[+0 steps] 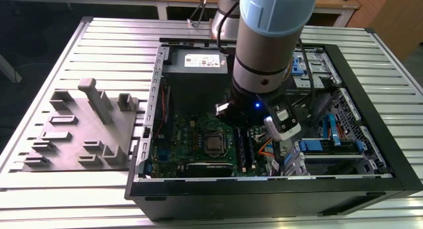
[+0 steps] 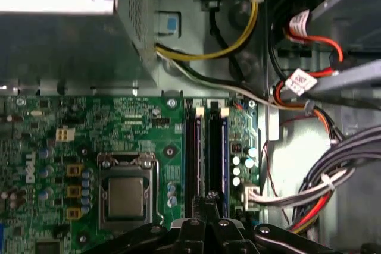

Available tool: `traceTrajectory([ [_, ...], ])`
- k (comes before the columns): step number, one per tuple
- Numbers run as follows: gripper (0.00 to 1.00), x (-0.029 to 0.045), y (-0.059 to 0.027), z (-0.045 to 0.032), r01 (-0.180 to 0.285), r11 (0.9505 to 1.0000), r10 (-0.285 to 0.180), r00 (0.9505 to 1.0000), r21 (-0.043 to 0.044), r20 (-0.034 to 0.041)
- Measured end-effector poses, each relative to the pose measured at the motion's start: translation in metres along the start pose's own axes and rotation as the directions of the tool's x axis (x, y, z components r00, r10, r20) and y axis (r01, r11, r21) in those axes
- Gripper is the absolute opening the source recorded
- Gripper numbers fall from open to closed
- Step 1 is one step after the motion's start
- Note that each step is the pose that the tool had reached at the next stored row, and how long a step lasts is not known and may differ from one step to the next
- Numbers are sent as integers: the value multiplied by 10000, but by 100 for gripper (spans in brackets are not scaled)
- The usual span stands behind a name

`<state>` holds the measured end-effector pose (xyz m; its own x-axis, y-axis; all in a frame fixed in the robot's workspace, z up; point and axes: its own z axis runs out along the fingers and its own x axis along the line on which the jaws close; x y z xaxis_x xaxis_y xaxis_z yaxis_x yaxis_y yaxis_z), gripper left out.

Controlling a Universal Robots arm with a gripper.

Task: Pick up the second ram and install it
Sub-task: 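Press down the second ram until it locks into place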

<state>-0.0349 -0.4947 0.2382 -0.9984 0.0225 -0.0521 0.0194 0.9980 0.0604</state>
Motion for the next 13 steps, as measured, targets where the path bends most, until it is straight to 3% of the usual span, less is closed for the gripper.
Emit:
traceTrajectory([
  [13,7,-5,-238,-12,-2,10000,2,10000,-1,1],
])
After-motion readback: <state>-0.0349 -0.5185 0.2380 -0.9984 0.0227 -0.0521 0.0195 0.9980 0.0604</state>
